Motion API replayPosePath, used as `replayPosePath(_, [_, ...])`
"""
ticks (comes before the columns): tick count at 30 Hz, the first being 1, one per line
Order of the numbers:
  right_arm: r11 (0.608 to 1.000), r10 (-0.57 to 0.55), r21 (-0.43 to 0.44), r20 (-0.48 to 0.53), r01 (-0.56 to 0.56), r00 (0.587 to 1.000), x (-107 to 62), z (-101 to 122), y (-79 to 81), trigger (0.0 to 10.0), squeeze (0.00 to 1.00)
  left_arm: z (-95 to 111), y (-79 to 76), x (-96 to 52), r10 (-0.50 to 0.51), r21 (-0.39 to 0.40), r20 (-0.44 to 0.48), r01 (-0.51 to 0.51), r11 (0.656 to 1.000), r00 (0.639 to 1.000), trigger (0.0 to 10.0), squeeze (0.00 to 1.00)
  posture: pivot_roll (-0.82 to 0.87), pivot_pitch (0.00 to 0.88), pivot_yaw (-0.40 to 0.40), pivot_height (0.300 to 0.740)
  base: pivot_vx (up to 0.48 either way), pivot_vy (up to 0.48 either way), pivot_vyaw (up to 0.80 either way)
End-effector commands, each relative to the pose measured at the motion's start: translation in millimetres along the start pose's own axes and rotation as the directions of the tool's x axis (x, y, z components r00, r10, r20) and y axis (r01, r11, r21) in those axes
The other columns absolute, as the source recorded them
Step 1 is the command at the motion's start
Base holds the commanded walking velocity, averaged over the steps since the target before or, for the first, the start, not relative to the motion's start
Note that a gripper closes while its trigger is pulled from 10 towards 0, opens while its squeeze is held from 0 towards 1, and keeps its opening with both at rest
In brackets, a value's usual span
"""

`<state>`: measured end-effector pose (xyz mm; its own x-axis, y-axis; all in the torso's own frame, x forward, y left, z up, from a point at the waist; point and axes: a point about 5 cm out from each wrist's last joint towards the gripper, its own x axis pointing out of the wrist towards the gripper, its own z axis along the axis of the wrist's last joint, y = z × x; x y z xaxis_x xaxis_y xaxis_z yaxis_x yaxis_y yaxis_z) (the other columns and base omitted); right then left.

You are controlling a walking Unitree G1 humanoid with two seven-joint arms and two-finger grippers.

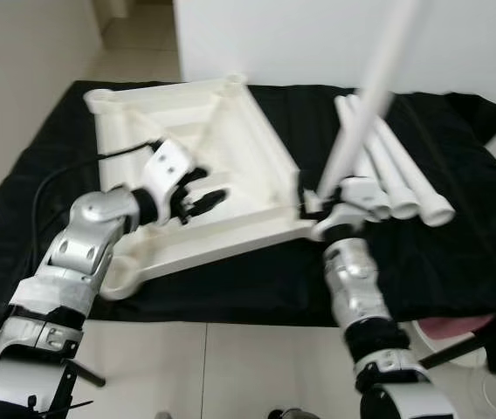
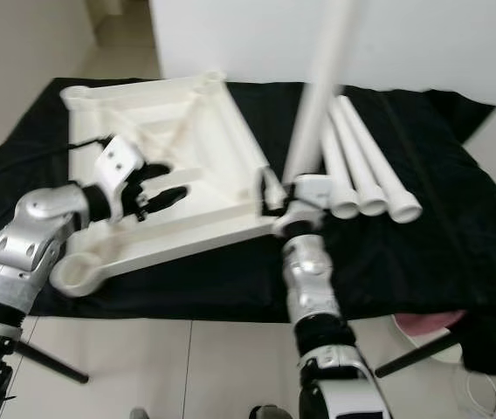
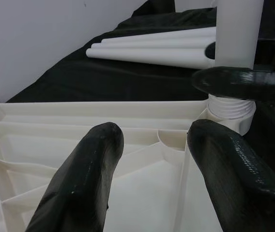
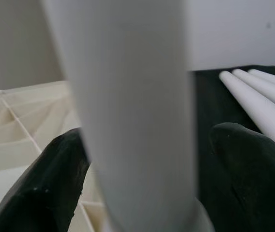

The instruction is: Building children table

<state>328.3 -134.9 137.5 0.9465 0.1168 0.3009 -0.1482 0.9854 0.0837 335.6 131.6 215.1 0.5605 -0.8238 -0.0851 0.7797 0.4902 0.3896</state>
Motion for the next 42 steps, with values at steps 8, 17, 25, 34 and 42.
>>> replayPosePath(8, [0.999, -0.019, 0.034, 0.07, 0.017, 0.997, -6.3, 19, -3.0, 10.0, 0.0, -16, -1.9, -5.7, 0.008, -0.037, -0.042, -0.009, 0.999, 0.999, 10.0, 0.0, -0.05, 0.072, 0.021, 0.74, 0.0, 0.0, 0.0])
replayPosePath(17, [0.98, -0.192, -0.031, 0.072, 0.195, 0.979, -17.2, 24, -27.6, 10.0, 0.0, -25, -11.5, -11.1, -0.065, -0.007, -0.078, 0.064, 0.998, 0.995, 10.0, 0.0, -0.04, 0.07, 0.018, 0.74, 0.0, 0.0, 0.0])
replayPosePath(25, [0.967, -0.25, -0.037, 0.06, 0.253, 0.966, -17.7, 28, -49.5, 10.0, 0.0, -29, -18.8, -13.0, -0.106, -0.023, -0.089, 0.105, 0.994, 0.99, 10.0, 0.0, -0.05, 0.069, 0.023, 0.74, 0.0, 0.0, 0.0])
replayPosePath(34, [0.997, -0.073, -0.027, 0.033, 0.074, 0.997, -23.2, 30, -18.0, 10.0, 0.0, -37, -24.2, -12.7, -0.147, 0.037, -0.138, 0.154, 0.987, 0.979, 10.0, 0.0, -0.03, 0.07, 0.018, 0.74, 0.0, 0.0, 0.0])
replayPosePath(42, [0.998, -0.059, -0.005, -0.021, 0.059, 0.998, -43.1, 21, -9.2, 10.0, 0.0, -43, -8.5, -18.3, -0.155, 0.122, -0.203, 0.182, 0.976, 0.967, 10.0, 0.0, -0.03, 0.072, 0.02, 0.74, 0.0, 0.0, 0.0])
